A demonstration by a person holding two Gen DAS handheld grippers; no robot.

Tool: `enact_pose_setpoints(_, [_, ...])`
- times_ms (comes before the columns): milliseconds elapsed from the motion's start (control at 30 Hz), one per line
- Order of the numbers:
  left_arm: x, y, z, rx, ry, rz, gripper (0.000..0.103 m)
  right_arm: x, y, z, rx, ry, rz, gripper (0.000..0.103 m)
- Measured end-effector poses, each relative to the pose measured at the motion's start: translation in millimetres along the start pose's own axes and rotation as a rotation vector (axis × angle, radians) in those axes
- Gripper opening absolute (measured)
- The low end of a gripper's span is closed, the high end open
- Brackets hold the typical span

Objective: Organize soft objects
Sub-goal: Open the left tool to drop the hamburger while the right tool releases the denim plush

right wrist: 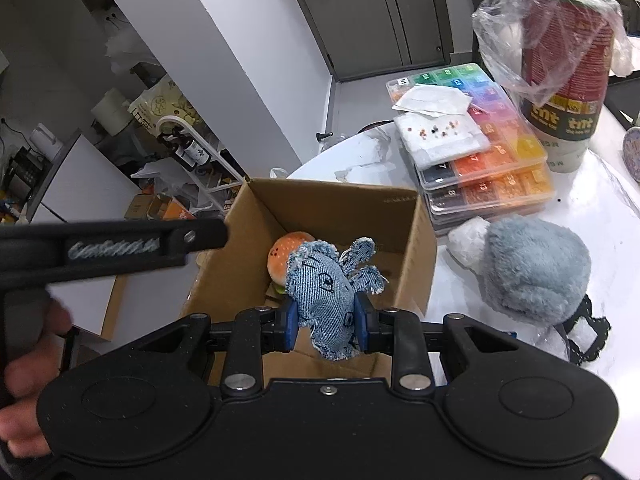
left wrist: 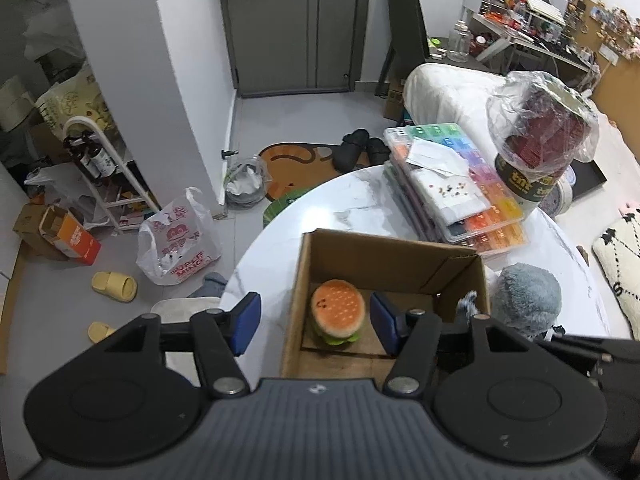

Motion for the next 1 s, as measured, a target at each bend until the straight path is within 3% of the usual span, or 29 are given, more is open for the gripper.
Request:
enact_pose_setpoints(233, [-15,14,10,0.015,0.009,0.041,0.063,12,6,-9,0.003,-0.01,0.002,0.031])
enact_pose_setpoints(300, [-20,16,12,0.012,0.015,0.057,0.063,14,4,-11,0.032,-0.018,-0.013,0.052])
enact_pose_setpoints(400, [-28,19,16,0.011,0.017,0.074,0.066,14,-2,-7,0.021,-0.027,-0.048,0.055])
enact_pose_setpoints(567, [-41,22,20,0.003,0.027,0.103,0.079,5,0,13,0.03,-0.044,-0.026,0.063])
enact_pose_setpoints(700, [-47,20,26,-0.008,0.024,0.116,0.08,-4,-2,28,0.023,-0.059,-0.022,0.078])
enact_pose_setpoints(867, [-53,16,39,-0.022,-0.013,0.134,0.081,-16,-10,43,0.003,-0.073,-0.043,0.084])
enact_pose_setpoints(1000, [-61,10,50,-0.023,-0.068,0.124,0.081,-25,-20,56,-0.017,-0.093,-0.07,0.096])
Point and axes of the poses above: each gripper's, at about its wrist camera, not at the fingertips, and z roughly against the way its jaws point, y to its left, x to its top, the point moved 2 cm from there along -z, roughly the way its jaws point, and after that the axes turned 9 degrees about -x, right-handed, at the moved point
